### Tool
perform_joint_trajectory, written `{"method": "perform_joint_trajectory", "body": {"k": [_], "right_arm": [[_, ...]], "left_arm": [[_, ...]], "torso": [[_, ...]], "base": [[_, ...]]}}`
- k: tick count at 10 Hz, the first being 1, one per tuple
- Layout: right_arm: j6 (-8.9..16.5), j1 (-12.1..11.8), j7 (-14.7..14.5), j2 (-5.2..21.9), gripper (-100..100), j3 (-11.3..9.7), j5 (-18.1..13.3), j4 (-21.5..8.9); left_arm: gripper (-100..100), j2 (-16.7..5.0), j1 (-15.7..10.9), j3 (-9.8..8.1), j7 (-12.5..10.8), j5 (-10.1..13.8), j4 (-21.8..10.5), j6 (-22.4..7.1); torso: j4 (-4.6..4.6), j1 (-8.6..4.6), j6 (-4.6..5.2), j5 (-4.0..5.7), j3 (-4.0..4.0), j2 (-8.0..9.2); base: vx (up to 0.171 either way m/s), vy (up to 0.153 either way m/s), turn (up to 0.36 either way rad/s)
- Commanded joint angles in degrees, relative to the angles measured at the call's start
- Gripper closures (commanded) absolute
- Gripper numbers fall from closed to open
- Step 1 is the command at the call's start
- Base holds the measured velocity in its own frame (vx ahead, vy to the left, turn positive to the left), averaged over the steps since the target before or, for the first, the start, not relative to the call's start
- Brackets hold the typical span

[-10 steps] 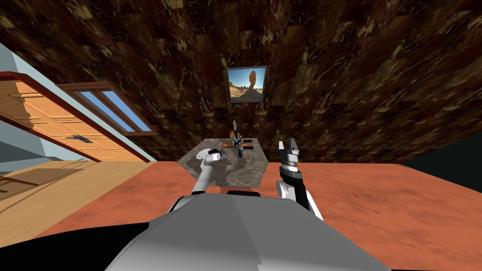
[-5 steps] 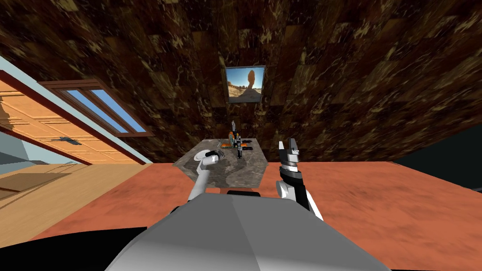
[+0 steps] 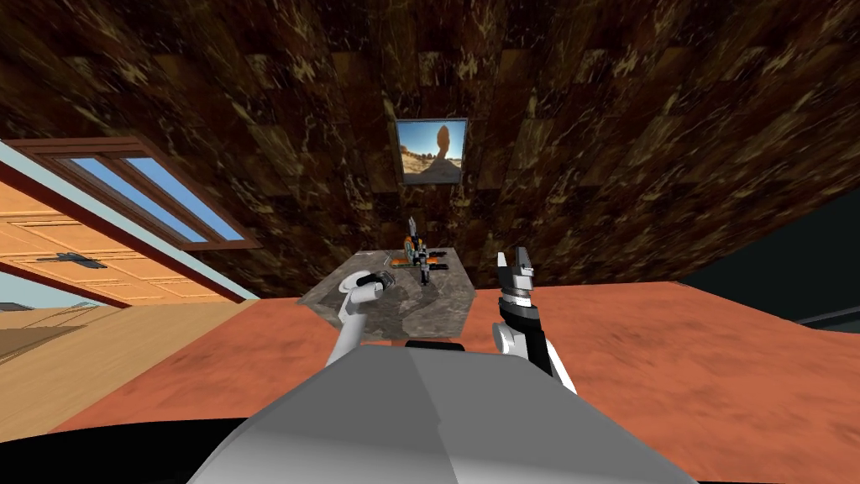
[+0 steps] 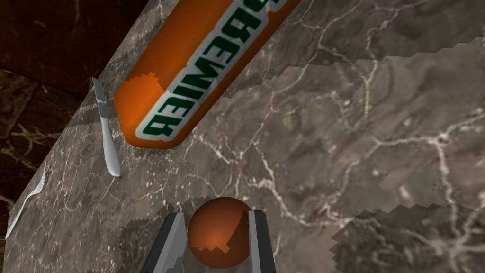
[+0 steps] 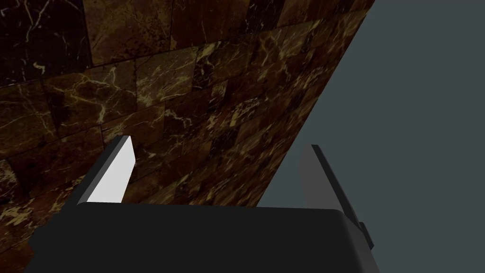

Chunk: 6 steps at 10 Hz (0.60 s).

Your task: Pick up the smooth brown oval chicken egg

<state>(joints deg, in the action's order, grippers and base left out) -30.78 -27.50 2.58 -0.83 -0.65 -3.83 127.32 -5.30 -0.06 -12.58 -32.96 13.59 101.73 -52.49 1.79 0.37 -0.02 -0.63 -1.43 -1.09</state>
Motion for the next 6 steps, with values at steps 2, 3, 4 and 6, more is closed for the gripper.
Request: {"method": "perform_joint_trajectory", "body": {"k": [2,3,4,6], "right_arm": [[0.00,-0.01,0.00,0.00,0,0.00,0.00,0.00],[0.00,-0.01,0.00,0.00,0,0.00,0.00,0.00],[0.00,0.00,0.00,0.00,0,0.00,0.00,0.00],[0.00,0.00,0.00,0.00,0,0.00,0.00,0.00]], "left_arm": [[100,0.37,3.47,-0.16,-0.28,-0.62,4.57,-1.98],[100,0.37,3.47,-0.16,-0.28,-0.62,6.18,-1.98],[100,0.37,3.47,-0.16,-0.28,-0.62,7.13,-1.98],[0,0.65,3.30,0.01,-0.38,-1.01,6.34,-1.83]], "torso": [[0.01,0.01,-0.02,0.01,-0.04,-0.06],[-0.03,-0.02,-0.03,0.04,0.01,-0.01],[-0.08,-0.08,0.01,0.06,0.06,0.07],[-0.06,-0.08,0.01,0.04,0.08,0.12]], "base": [[0.043,0.004,-0.026],[0.003,-0.005,0.017],[-0.006,-0.004,-0.009],[0.000,0.000,0.000]]}}
